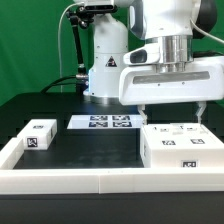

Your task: Assemble cabinet

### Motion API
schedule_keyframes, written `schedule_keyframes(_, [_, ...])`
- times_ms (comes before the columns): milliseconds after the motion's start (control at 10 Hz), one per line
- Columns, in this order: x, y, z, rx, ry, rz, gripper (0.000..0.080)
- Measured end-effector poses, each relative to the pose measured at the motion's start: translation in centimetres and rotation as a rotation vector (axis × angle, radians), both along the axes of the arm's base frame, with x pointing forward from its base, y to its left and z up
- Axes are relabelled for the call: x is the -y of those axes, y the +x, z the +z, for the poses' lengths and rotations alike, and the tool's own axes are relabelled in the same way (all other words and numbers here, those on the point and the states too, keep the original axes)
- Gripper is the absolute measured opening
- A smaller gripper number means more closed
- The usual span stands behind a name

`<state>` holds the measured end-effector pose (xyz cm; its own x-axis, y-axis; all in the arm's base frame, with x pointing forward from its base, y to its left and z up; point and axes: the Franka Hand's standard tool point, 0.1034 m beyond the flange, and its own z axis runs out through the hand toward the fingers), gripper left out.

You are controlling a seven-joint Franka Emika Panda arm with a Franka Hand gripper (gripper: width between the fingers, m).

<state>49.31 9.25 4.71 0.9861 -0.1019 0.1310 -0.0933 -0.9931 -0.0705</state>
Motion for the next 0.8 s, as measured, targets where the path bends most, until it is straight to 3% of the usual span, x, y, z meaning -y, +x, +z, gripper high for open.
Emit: schedule_keyframes(800, [-0.3,-1.4,-0.1,-0.012,-0.005,0.023,0.0796])
